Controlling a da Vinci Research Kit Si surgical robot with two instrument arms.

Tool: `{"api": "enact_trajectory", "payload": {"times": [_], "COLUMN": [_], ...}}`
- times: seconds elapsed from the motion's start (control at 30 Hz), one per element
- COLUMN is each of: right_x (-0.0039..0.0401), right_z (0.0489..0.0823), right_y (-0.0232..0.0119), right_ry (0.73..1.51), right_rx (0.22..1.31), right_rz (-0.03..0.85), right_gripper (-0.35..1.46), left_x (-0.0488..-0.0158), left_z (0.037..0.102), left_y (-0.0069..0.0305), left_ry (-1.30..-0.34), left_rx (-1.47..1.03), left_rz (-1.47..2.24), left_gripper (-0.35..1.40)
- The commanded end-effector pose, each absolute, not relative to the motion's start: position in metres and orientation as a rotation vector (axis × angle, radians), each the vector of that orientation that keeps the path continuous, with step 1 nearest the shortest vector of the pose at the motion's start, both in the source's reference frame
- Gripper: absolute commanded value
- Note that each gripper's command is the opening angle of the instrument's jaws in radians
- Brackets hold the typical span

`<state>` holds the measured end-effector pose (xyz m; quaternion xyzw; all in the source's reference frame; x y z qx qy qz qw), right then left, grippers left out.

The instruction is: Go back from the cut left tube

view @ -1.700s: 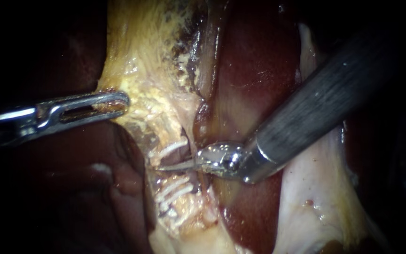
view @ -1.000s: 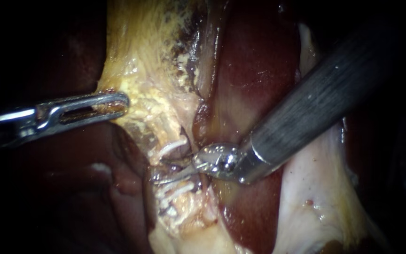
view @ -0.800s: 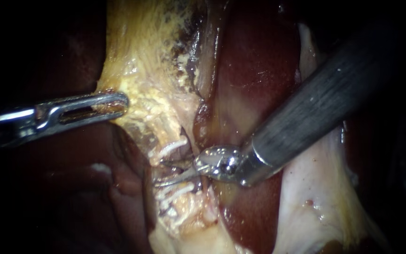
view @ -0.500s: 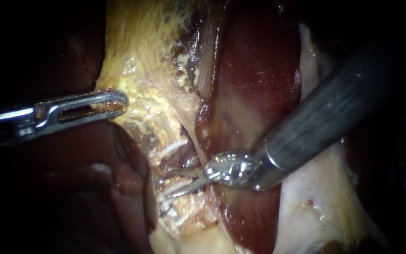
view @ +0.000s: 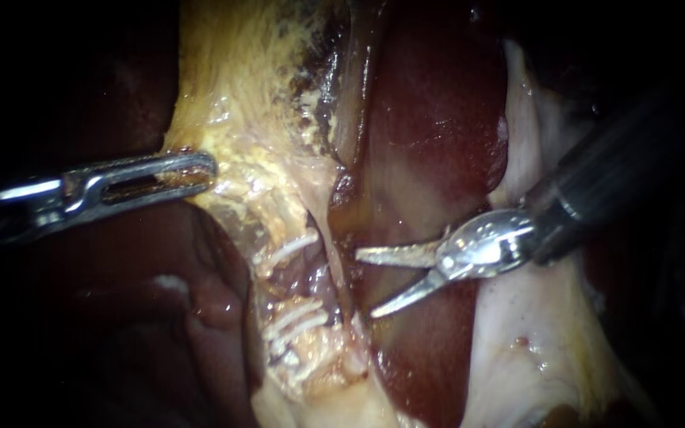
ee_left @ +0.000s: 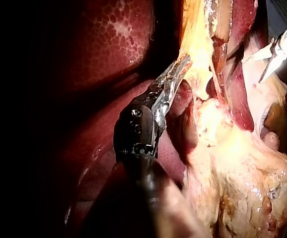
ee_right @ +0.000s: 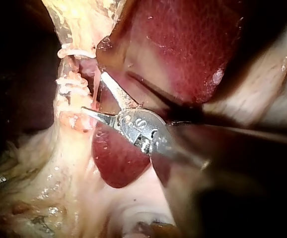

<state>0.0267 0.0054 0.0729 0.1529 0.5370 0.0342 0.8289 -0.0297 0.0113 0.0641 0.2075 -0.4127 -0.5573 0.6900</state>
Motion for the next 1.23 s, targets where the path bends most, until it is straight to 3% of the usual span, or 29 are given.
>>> {"api": "enact_trajectory", "payload": {"times": [0.03, 0.63, 1.23], "right_x": [0.0265, 0.0255, 0.0254], "right_z": [0.0727, 0.0717, 0.0717], "right_y": [0.0056, 0.006, 0.006], "right_ry": [1.134, 1.111, 1.111], "right_rx": [0.317, 0.28, 0.28], "right_rz": [0.071, 0.087, 0.087], "right_gripper": [1.43, 1.43, 1.43], "left_x": [-0.0298, -0.0347, -0.0357], "left_z": [0.0643, 0.0702, 0.0702], "left_y": [0.0113, 0.0114, 0.0112], "left_ry": [-0.923, -0.911, -0.91], "left_rx": [0.464, 0.483, 0.492], "left_rz": [-1.247, -1.235, -1.229], "left_gripper": [-0.35, -0.35, -0.35]}}
